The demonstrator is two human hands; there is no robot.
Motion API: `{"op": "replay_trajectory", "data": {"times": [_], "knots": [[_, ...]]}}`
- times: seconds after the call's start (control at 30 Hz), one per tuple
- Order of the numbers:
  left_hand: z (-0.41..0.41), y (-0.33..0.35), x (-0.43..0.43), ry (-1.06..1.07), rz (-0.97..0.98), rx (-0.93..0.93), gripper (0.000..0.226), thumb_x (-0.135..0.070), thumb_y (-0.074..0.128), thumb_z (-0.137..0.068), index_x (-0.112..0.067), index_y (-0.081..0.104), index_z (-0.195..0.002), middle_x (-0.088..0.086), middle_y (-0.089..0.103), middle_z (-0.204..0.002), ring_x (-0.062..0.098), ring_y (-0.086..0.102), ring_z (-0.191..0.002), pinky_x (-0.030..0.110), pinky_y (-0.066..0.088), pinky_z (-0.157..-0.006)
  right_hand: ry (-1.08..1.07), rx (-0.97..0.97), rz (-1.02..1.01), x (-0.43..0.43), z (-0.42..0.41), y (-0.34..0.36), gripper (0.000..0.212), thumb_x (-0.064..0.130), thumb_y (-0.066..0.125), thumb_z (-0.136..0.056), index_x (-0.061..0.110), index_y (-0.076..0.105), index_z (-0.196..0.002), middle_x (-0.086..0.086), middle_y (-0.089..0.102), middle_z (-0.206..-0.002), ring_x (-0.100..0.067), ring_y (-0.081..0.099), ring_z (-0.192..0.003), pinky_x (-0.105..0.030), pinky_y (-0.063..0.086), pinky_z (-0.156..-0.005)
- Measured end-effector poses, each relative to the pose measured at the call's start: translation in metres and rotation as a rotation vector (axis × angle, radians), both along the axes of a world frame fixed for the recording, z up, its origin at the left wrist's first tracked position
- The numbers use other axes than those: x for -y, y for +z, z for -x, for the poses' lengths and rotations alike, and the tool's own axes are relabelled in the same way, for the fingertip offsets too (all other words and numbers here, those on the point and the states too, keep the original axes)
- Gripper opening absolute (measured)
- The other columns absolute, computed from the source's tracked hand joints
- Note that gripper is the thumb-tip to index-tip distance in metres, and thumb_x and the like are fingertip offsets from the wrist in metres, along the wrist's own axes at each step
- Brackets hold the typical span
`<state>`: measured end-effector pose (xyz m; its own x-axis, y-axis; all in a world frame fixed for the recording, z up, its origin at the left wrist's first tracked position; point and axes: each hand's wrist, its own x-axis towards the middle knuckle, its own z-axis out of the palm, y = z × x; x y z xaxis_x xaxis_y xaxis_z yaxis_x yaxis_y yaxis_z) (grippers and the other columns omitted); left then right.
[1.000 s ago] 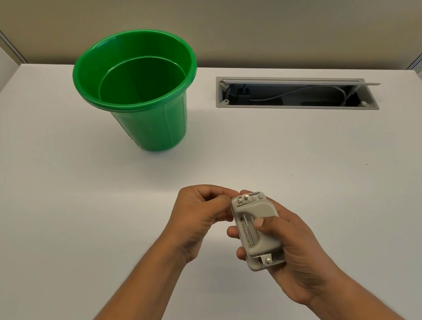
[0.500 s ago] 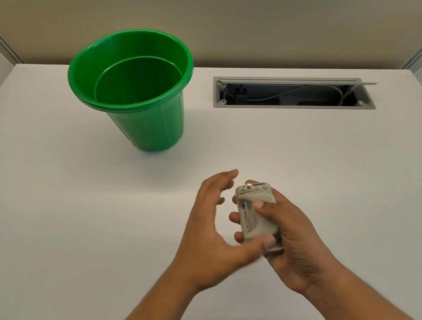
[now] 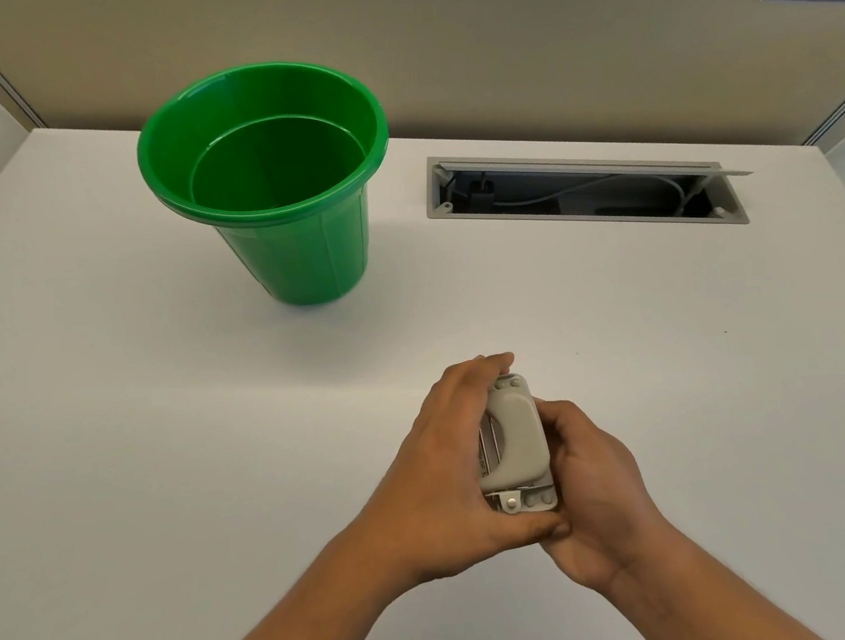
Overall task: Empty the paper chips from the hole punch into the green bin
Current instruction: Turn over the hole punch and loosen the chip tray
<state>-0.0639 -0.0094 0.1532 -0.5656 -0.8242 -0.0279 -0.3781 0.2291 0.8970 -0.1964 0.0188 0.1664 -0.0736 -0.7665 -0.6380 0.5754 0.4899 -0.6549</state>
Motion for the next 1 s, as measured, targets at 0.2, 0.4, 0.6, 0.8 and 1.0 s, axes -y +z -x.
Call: {"op": "replay_trajectory", "data": {"times": [0.2,0.4,0.6,0.8,1.0], "knots": [[-0.002,0.000,-0.002,0.037,0.025,-0.095,0.094,-0.025,0.094,-0.060,-0.027,0.039,-0.136,-0.014,0.045,-0.133,0.010,0.048,-0.129,0.020,0.048,-0.100,0.166,-0.109,0.068,0.006,0.012,-0.002,0.045,0.016,0.042,-0.094,0.012,0.079,-0.071,-0.011,0.074,-0.072,-0.021,0.072,-0.061,-0.033,0.055,-0.052],[-0.009,0.003,0.004,0.053,0.050,-0.114,0.097,-0.026,0.098,-0.055,-0.027,0.043,-0.134,-0.016,0.047,-0.130,0.006,0.050,-0.125,0.010,0.043,-0.098,0.359,-0.274,0.166,0.014,0.030,0.007,0.032,0.002,0.044,-0.089,-0.002,0.076,-0.094,-0.039,0.068,-0.094,-0.034,0.067,-0.075,-0.033,0.056,-0.062],[-0.007,0.006,0.006,0.056,0.054,-0.131,0.098,-0.027,0.098,-0.054,-0.028,0.043,-0.135,-0.018,0.048,-0.131,0.008,0.051,-0.126,0.013,0.046,-0.097,0.326,-0.153,0.174,0.015,0.028,0.007,0.038,0.009,0.037,-0.099,0.003,0.075,-0.104,-0.028,0.072,-0.096,-0.029,0.071,-0.080,-0.037,0.059,-0.064],[-0.001,0.009,0.006,0.049,0.112,-0.067,0.104,-0.044,0.095,-0.055,-0.032,0.039,-0.141,-0.022,0.045,-0.138,0.010,0.047,-0.131,0.031,0.056,-0.095,0.114,0.199,0.024,0.007,0.006,0.005,0.045,0.048,0.048,-0.094,0.017,0.074,-0.112,-0.007,0.077,-0.095,-0.022,0.076,-0.081,-0.030,0.061,-0.060],[-0.004,0.011,0.007,0.054,0.104,-0.048,0.105,-0.049,0.094,-0.052,-0.037,0.040,-0.141,-0.024,0.044,-0.142,0.007,0.044,-0.136,0.039,0.056,-0.097,0.038,0.357,-0.032,0.005,0.001,0.005,0.045,0.047,0.054,-0.087,0.015,0.075,-0.110,-0.009,0.077,-0.098,-0.024,0.076,-0.086,-0.033,0.063,-0.066]]}}
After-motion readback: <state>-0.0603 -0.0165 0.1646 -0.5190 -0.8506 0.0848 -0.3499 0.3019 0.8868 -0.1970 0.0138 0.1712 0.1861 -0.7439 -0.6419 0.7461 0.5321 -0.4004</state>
